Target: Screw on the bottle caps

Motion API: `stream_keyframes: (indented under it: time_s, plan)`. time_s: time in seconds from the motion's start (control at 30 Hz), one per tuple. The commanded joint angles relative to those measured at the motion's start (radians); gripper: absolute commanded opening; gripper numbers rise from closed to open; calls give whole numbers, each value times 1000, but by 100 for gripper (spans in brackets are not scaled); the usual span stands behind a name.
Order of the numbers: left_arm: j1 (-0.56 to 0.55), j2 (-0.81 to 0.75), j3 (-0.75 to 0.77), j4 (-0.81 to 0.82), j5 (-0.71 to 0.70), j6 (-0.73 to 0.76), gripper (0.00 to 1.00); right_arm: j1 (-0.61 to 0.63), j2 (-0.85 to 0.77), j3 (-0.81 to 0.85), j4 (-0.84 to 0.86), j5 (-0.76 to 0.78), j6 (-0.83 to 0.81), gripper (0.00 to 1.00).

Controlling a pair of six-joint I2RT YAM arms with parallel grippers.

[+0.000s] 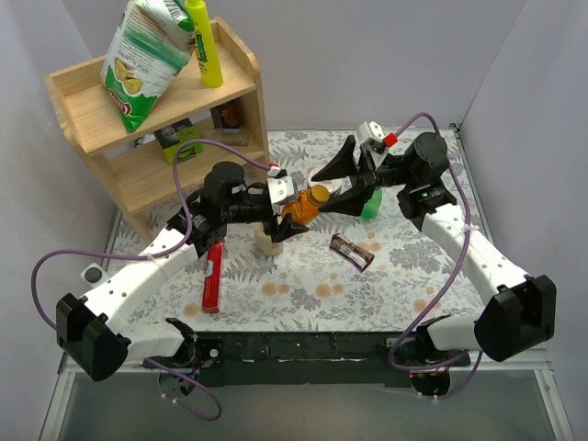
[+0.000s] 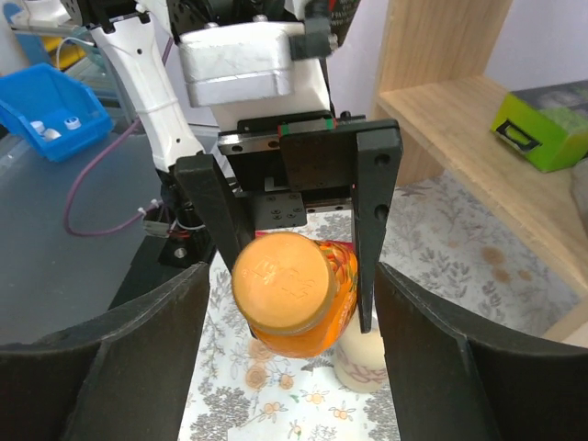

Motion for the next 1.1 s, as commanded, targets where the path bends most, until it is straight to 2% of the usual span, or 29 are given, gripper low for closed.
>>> stream_keyframes:
  time_s: [0.0,0.3,0.37,0.4,0.47,0.5,0.57,0.6,0.63,0.67,0.73,0.77,0.8,0.87,0.9,0.93,1.0,1.07]
  plan:
    - [3,-6,41,1,32,13,0,18,23,31,51,-9,37,72]
    - [1,1,27,19,9,8,0,43,48,74,36,40,43,48]
    - [-2,18,29,30,-58,0,0,52,48,84,-30,103,23,44]
    - [-17,20,24,63,-114,-3,0,58,46,97,-77,141,-8,40]
    - [-38,21,10,114,-219,-30,0,78,31,109,-185,258,-37,37]
    - [-61,24,9,148,-321,-29,0,90,22,115,-236,305,-67,32]
    - [-80,30,4,172,-398,-24,0,128,2,153,-411,497,-135,20]
    - [-92,32,3,182,-441,-23,0,139,-1,172,-473,568,-147,7]
    - [-95,33,1,182,-451,-23,0,167,2,214,-525,687,-158,6]
    - [-97,33,-2,180,-449,-26,0,175,5,222,-583,714,-161,7]
    - [-97,29,1,159,-422,-35,0,182,6,226,-578,675,-180,24]
    - [-97,27,4,142,-407,-30,0,178,5,221,-532,630,-215,33]
    - [-91,21,10,107,-387,-21,0,169,0,215,-507,581,-223,48]
    - [-68,-11,7,85,-301,-18,0,116,-27,171,-426,429,-215,59]
    - [-37,-22,9,55,-263,-14,0,98,-35,161,-341,379,-198,69]
    - [-19,-37,12,39,-182,-14,0,75,-38,155,-314,295,-191,72]
    - [17,-46,18,0,-135,-18,0,67,-41,137,-237,239,-177,80]
    - [21,-54,27,-33,-74,5,0,64,-37,114,-147,182,-97,80]
